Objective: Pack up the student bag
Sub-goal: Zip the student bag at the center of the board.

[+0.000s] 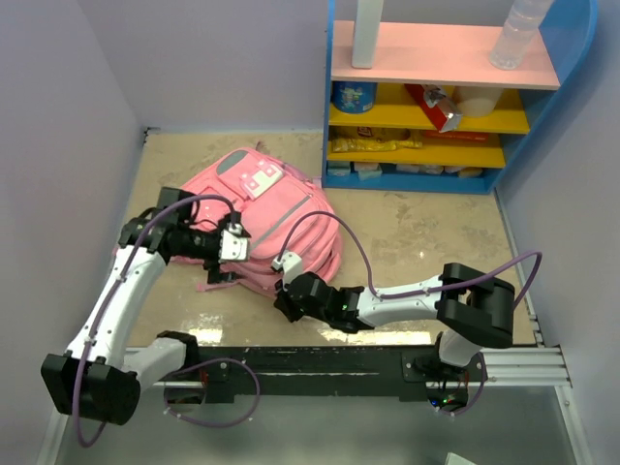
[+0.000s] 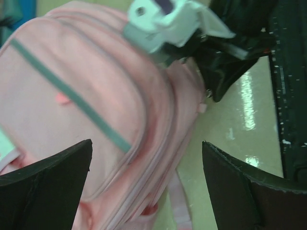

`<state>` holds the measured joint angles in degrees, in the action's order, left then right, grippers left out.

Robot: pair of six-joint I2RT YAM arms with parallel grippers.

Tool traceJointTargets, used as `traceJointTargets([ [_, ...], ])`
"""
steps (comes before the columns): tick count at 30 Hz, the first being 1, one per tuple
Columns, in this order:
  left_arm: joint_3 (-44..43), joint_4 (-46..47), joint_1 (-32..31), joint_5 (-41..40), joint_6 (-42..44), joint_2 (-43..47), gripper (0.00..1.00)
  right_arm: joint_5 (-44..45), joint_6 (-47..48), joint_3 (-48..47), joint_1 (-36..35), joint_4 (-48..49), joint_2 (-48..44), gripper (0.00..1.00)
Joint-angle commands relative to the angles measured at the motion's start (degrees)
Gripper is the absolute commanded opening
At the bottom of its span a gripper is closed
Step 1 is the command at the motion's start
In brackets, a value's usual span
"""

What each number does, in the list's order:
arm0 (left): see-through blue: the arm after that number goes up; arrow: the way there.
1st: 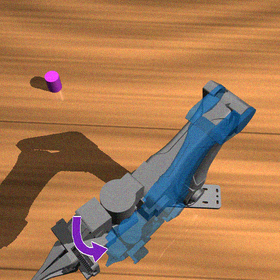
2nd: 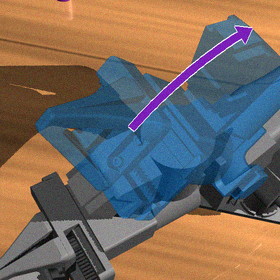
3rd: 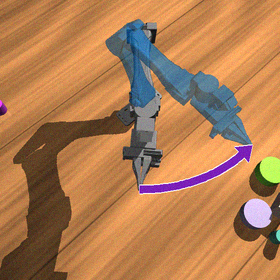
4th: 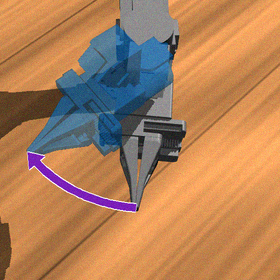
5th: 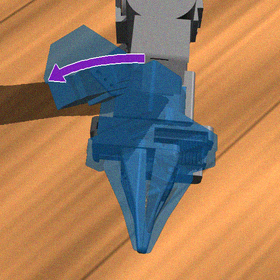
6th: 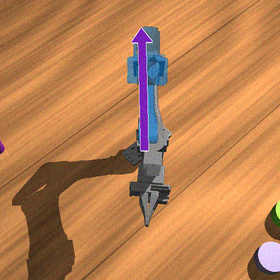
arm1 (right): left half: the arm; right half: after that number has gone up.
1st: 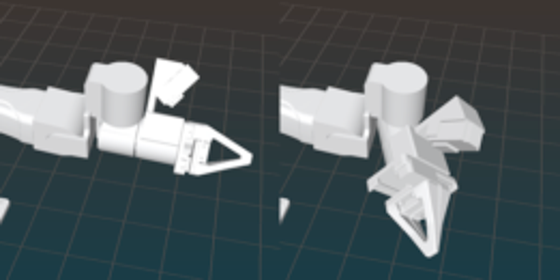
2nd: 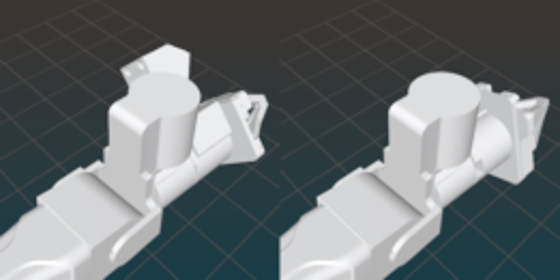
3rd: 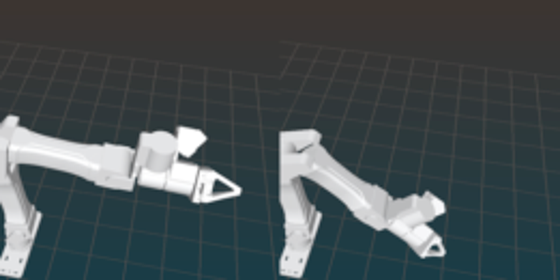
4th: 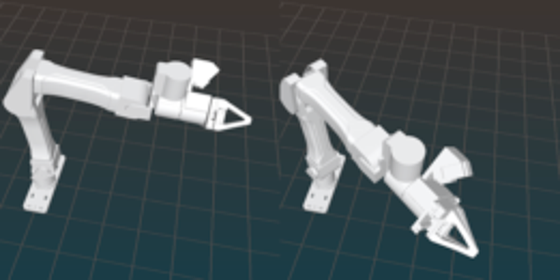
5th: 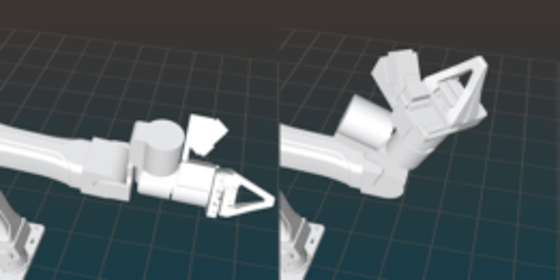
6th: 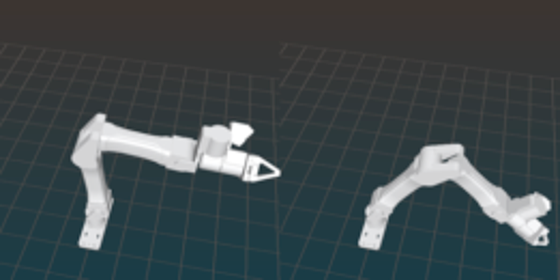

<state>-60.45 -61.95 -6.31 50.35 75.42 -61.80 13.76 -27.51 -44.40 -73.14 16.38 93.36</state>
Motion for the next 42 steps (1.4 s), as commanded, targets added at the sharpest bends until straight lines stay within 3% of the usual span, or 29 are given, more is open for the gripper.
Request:
traceJointTargets([
  [1,3.5,3.8,-5.4,2.6,1.4,-1.2,1.00,-1.5,-2.1,0.7,-1.0,3.0,-2.6,0.00],
  [4,3.2,2.0,-5.5,1.9,4.2,-4.0,1.00,-1.3,-2.5,1.0,-1.0,3.4,-2.8,0.00],
  [7,4.8,6.8,-5.6,1.2,1.5,-4.9,1.00,-1.0,-2.6,1.2,-0.9,3.4,-2.9,0.00],
  [11,10.5,20.1,-5.5,0.3,-6.0,-3.3,1.00,-1.2,-2.6,0.8,-1.0,3.3,-3.1,0.00],
  [15,12.0,21.8,-5.6,1.2,-7.3,-2.9,1.00,-1.2,-2.8,0.6,-1.0,3.2,-3.3,0.00],
  [17,12.4,20.2,-5.8,1.4,-5.8,-3.0,0.91,-1.1,-3.0,0.6,-1.0,3.0,-3.7,0.00],
  [18,12.2,19.0,-5.9,1.3,-4.8,-3.2,0.86,-1.1,-3.3,0.7,-0.9,3.0,-3.8,0.00],
  [20,11.6,15.3,-5.8,1.1,-2.6,-3.9,0.56,-0.6,-3.3,0.8,-1.0,2.9,-4.3,0.00],
  [21,11.2,14.1,-5.8,0.3,-1.9,-4.9,0.35,-0.3,-3.3,0.7,-0.9,2.8,-4.4,0.00],
  [22,11.0,13.0,-5.8,-0.4,-1.5,-5.5,0.00,-0.2,-3.3,0.5,-0.9,2.3,-4.6,0.00],
  [28,11.0,10.6,-5.9,-4.0,-0.6,-5.5,0.00,0.7,-4.1,1.3,-0.7,0.0,-6.4,0.00],
  [35,11.4,11.1,-5.8,-7.0,-1.0,-4.3,0.00,0.5,-7.3,8.2,3.5,-3.8,-18.2,0.00],
  [42,10.8,11.5,-5.8,-8.0,-1.2,-4.9,0.00,-6.6,-8.0,14.2,9.9,-5.9,-24.8,0.00],
])
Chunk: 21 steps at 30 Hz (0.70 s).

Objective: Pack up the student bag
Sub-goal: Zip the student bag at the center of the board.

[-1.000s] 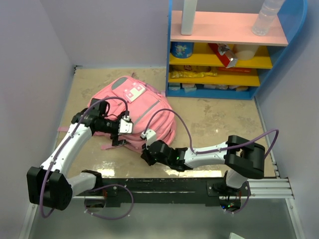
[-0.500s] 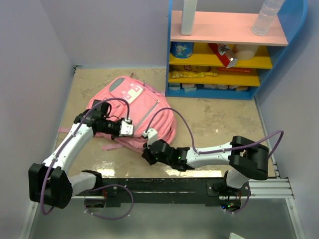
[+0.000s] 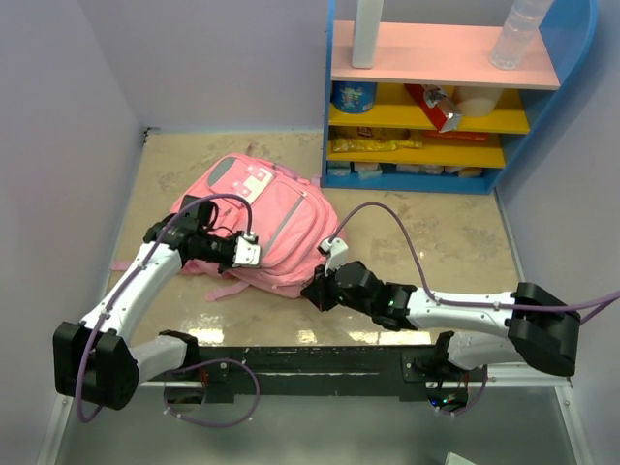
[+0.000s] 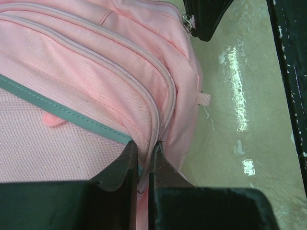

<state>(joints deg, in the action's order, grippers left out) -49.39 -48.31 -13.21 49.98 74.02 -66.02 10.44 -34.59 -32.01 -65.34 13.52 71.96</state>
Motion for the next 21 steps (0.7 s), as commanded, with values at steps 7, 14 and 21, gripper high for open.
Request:
traceJointTargets([
  [7,-2.2,0.4,1.2,-11.5,-1.2,-1.1,0.00,-10.3,2.2,1.7,2.4,-8.1,-4.5,0.00],
  [14,-9.3,-0.4,1.9,-10.4,-6.6,-5.0,0.40,-14.3,3.5,0.9,2.4,-6.7,-1.8,0.00],
  [21,-14.4,-12.1,1.6,1.1,-3.6,0.5,1.00,-17.1,3.1,-1.4,2.3,-2.8,2.9,0.00],
])
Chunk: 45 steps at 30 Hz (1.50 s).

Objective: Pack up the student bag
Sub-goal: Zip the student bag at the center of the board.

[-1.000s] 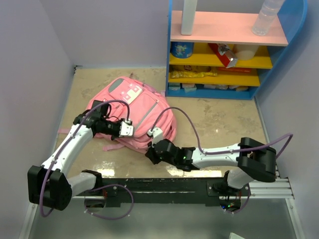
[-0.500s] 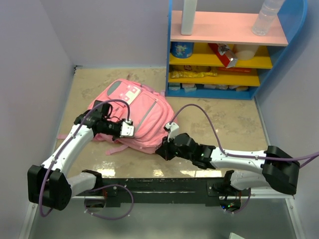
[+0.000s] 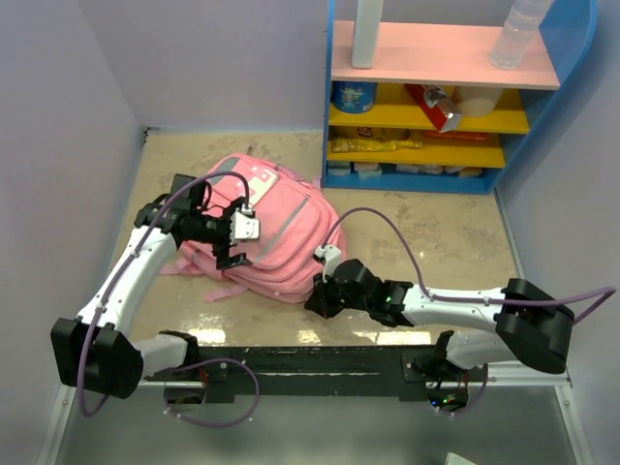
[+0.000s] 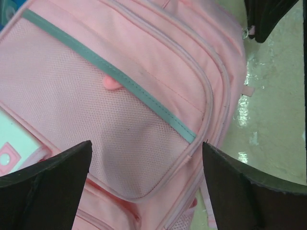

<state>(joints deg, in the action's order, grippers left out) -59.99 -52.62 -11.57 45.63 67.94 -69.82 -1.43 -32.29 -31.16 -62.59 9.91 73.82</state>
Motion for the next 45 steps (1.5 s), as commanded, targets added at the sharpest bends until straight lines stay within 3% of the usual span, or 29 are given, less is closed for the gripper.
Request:
traceJointTargets([
  [1,-3.5,-9.1,-0.2,6.5,5.1,5.6,1.00,-5.4,0.8,-2.2,-0.4,0.9,1.1,0.00],
  [8,5.6,-10.3,-8.5,5.8,7.4,10.1,1.00,-5.8,0.5,-1.8,-0.3,1.2,0.6,0.00],
  [12,9.7,-4.0,-17.6,2.1,2.5,8.9,1.00,-5.8,0.5,-1.9,-0.4,1.3,0.1,0.00],
  [15,11.0,1.7,-20.8,-0.2,-1.5,7.3,1.00,-5.9,0.4,-2.5,-0.4,0.8,-0.3,0.00],
  [30,15.2,19.7,-28.2,-13.2,-15.8,1.2,1.00,-6.0,0.6,-3.6,-0.3,-0.7,-2.9,0.00],
  [36,18.6,26.9,-33.0,-22.3,-20.9,0.8,1.00,-5.9,0.4,-3.6,-0.3,-0.6,-3.1,0.00],
  [39,18.4,28.2,-32.9,-26.0,-21.9,1.0,0.79,-5.8,0.4,-3.6,-0.4,-0.6,-3.1,0.00],
  [43,17.0,29.5,-33.0,-28.5,-24.7,1.3,0.34,-6.1,0.5,-3.7,-0.4,-0.6,-2.5,0.00],
  [45,16.4,29.4,-33.0,-28.6,-25.3,1.4,0.23,-6.2,0.5,-3.7,-0.4,-0.5,-2.3,0.00],
])
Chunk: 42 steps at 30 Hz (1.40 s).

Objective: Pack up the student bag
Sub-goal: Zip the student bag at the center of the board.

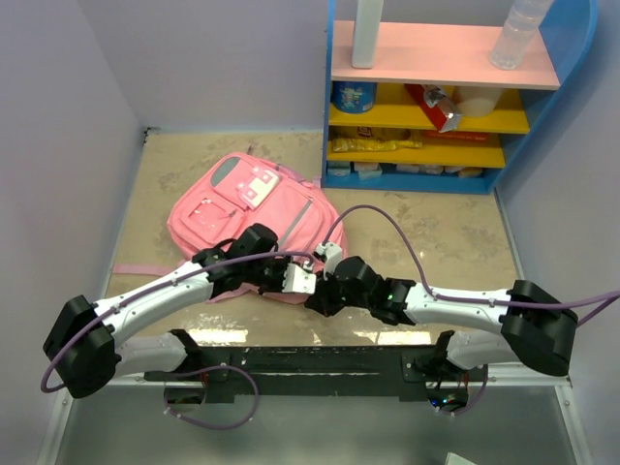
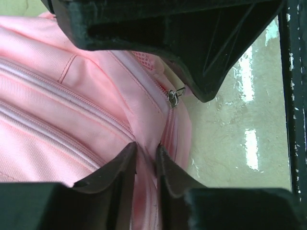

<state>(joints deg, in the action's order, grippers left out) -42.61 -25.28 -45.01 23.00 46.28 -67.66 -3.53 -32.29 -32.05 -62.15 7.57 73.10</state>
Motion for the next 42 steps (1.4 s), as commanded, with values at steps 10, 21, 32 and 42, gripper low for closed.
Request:
traceJointTargets([
  [10,-2.8,-3.8,-0.2,-4.5,-3.2,3.2,0.00,-1.7,-0.5,-2.0,-0.7,0.2,-1.9,0.00],
  [21,0.0,-14.5,-0.2,-5.7,6.1,8.2,0.00,-6.6,-3.1,0.7,3.7,-2.8,-1.9,0.00],
  [32,5.4,-13.8,0.2,-9.9,8.5,10.0,0.00,-8.3,-2.2,2.6,8.0,-7.4,-5.8,0.00],
  [42,1.1,-30.2,12.0,-9.4,19.4,17.1,0.00,-8.7,2.3,-1.4,17.6,-11.6,-0.3,0.00],
])
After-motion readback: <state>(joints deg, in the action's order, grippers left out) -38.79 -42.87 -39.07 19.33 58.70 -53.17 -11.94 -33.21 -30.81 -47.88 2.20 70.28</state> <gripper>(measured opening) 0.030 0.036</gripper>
